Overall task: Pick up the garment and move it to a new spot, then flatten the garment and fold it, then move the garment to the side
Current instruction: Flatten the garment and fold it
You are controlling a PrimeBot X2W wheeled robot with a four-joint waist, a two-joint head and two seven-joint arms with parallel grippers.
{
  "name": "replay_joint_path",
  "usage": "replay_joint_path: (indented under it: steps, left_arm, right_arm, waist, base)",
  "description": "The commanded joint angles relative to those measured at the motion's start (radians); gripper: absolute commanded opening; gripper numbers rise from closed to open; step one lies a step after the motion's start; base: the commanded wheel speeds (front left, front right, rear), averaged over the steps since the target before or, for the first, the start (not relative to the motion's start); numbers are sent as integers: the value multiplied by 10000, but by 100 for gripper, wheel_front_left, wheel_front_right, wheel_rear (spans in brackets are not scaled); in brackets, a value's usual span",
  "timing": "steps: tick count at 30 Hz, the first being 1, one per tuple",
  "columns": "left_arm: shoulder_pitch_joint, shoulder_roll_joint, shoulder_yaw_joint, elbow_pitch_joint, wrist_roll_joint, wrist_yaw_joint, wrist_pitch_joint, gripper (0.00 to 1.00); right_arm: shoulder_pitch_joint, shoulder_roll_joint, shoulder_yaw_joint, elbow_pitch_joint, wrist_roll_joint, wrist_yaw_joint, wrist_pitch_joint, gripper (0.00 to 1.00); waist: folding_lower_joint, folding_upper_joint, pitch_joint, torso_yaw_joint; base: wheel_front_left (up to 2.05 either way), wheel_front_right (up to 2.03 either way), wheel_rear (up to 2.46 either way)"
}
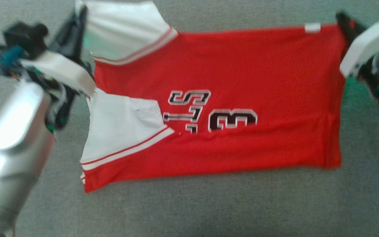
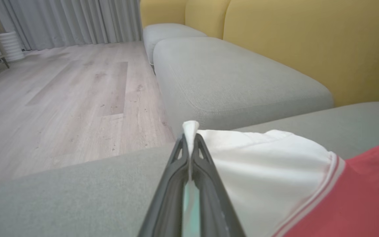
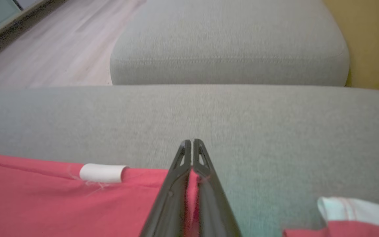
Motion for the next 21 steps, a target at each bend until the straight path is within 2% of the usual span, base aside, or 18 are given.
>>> replay_joint_path:
  steps: [1,12,21]
  left_arm:
    - [-811,524,590,-15,-9,27,-149,0]
    - [-3042,213,877,2142,245,-364,-1199,0]
    - [-2935,-303,398,3306,271,-948,-1749,0]
  right_arm:
    - [-465,-17,-34,-320,145,35,-211,0]
    - [-2166,353,81,25,194,35,-1443,0]
    - [-1879,355,610,576,537,35,-1931,0]
  waist:
    - [0,0,64,-119]
    - [0,0,318,-404]
    - [0,0,-21,-110]
  base:
    - [0,0,0]
    - [0,0,0]
    - [0,0,0]
